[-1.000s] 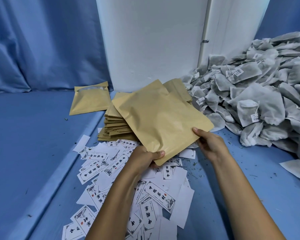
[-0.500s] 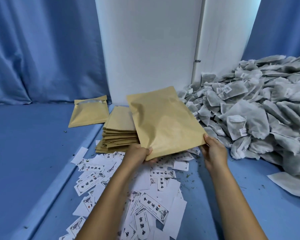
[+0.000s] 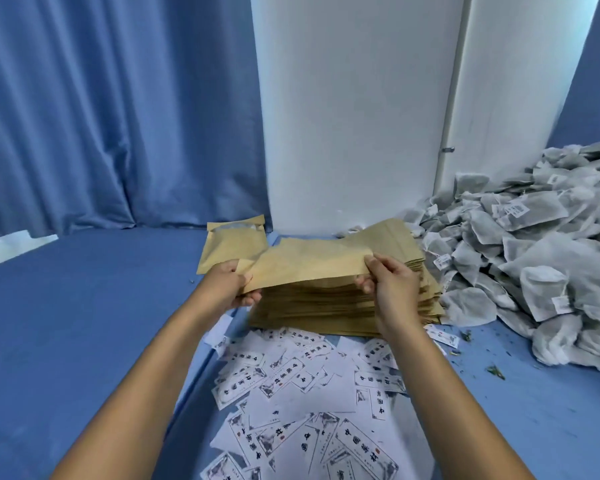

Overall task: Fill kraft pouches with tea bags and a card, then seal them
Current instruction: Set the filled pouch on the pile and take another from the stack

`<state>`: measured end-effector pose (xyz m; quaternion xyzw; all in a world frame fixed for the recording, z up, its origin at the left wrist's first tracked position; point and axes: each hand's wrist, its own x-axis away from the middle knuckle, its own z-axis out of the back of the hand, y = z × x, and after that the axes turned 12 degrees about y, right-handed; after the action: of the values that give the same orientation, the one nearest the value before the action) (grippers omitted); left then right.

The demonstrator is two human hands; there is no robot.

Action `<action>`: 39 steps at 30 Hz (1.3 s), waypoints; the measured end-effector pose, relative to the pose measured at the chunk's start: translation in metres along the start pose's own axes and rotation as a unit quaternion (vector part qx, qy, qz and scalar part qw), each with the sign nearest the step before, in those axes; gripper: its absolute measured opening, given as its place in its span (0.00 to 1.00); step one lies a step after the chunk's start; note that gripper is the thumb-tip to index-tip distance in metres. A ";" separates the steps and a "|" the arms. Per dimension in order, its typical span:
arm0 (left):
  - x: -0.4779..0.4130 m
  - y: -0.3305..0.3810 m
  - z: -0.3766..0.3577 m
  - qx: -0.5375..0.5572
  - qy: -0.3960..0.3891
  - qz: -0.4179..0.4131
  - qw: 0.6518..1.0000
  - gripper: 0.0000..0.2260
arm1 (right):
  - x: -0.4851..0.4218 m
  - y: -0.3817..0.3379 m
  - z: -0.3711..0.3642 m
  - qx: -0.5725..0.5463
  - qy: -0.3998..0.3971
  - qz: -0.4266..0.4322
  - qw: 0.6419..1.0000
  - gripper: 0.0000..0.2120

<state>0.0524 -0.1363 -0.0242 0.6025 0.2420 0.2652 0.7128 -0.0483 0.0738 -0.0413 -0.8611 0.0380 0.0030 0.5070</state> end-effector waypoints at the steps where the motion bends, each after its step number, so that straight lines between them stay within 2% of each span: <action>1: -0.006 0.004 0.013 0.000 0.014 -0.020 1.000 0.09 | 0.003 0.003 -0.015 -0.019 -0.006 0.003 1.000 0.03; 5: -0.047 0.023 0.058 0.052 0.136 -0.100 0.984 0.10 | 0.005 0.017 -0.085 -0.048 -0.069 0.010 0.996 0.05; 7: -0.072 0.020 0.075 0.094 0.185 -0.093 0.974 0.15 | -0.002 0.028 -0.108 0.035 -0.150 0.020 0.988 0.09; 8: -0.081 0.013 0.082 0.086 0.176 -0.056 0.979 0.23 | -0.009 0.035 -0.113 0.138 -0.186 0.043 0.972 0.14; 9: -0.088 0.002 0.087 0.046 0.157 -0.002 0.987 0.32 | -0.017 0.043 -0.111 0.284 -0.218 0.082 0.930 0.22; 10: -0.092 -0.011 0.089 -0.023 0.147 0.045 0.988 0.39 | -0.027 0.053 -0.105 0.454 -0.244 0.123 0.848 0.30; 11: -0.094 -0.024 0.089 -0.098 0.147 0.071 0.982 0.41 | -0.037 0.061 -0.095 0.599 -0.257 0.158 0.742 0.37; 12: -0.096 -0.038 0.088 -0.165 0.149 0.073 0.972 0.39 | -0.045 0.069 -0.083 0.694 -0.262 0.185 0.645 0.38; 13: -0.097 -0.048 0.086 -0.217 0.148 0.061 0.963 0.36 | -0.051 0.076 -0.071 0.744 -0.258 0.207 0.580 0.35; 14: -0.099 -0.057 0.082 -0.255 0.138 0.048 0.956 0.32 | -0.054 0.082 -0.061 0.767 -0.247 0.233 0.545 0.29; 16: -0.098 -0.069 0.070 -0.273 0.091 0.053 0.956 0.28 | -0.055 0.091 -0.047 0.774 -0.220 0.306 0.509 0.19; 18: -0.095 -0.073 0.055 -0.263 0.057 0.047 0.962 0.24 | -0.055 0.092 -0.041 0.766 -0.202 0.375 0.480 0.16; 21: -0.088 -0.064 0.033 -0.196 0.034 0.026 0.980 0.13 | -0.052 0.081 -0.042 0.770 -0.192 0.412 0.447 0.13; 23: -0.082 -0.051 0.018 -0.090 0.014 0.043 0.995 0.13 | -0.044 0.073 -0.041 0.753 -0.193 0.431 0.458 0.12; 25: -0.078 -0.039 0.004 -0.020 -0.002 0.055 0.998 0.16 | -0.029 0.068 -0.040 0.708 -0.207 0.489 0.465 0.08; 27: -0.074 -0.030 -0.010 -0.014 -0.006 0.048 0.999 0.16 | -0.015 0.072 -0.034 0.633 -0.263 0.536 0.492 0.07; 28: -0.073 -0.028 -0.016 -0.039 0.010 0.036 0.999 0.15 | -0.008 0.074 -0.028 0.616 -0.311 0.527 0.496 0.04; 29: -0.072 -0.027 -0.020 -0.092 0.033 0.019 0.995 0.15 | -0.002 0.076 -0.021 0.600 -0.336 0.510 0.516 0.07; 30: -0.070 -0.027 -0.023 -0.166 0.056 -0.002 0.985 0.17 | 0.000 0.076 -0.012 0.590 -0.323 0.476 0.567 0.11; 31: -0.068 -0.028 -0.024 -0.245 0.068 -0.015 0.967 0.18 | 0.000 0.072 -0.002 0.581 -0.262 0.439 0.633 0.13; 32: -0.066 -0.030 -0.025 -0.312 0.067 -0.020 0.948 0.18 | -0.004 0.066 0.010 0.588 -0.166 0.413 0.675 0.14; 34: -0.062 -0.034 -0.025 -0.389 0.029 0.001 0.921 0.18 | -0.016 0.045 0.039 0.643 0.027 0.293 0.707 0.21; 35: -0.061 -0.034 -0.025 -0.404 0.006 0.022 0.915 0.18 | -0.023 0.033 0.053 0.644 0.073 0.194 0.736 0.26; 37: -0.052 -0.033 -0.029 -0.443 -0.033 0.050 0.895 0.20 | -0.034 0.012 0.073 0.517 0.064 0.022 0.853 0.24; 38: -0.046 -0.032 -0.035 -0.496 -0.038 0.040 0.866 0.20 | -0.036 0.006 0.079 0.448 0.034 -0.019 0.893 0.19; 39: -0.039 -0.028 -0.044 -0.563 -0.021 0.017 0.826 0.22 | -0.035 0.002 0.084 0.417 0.010 -0.037 0.908 0.15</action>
<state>-0.0036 -0.1345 -0.0581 0.1059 0.0255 0.3545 0.9287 -0.0808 0.1481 -0.0820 -0.5722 0.0088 -0.0409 0.8190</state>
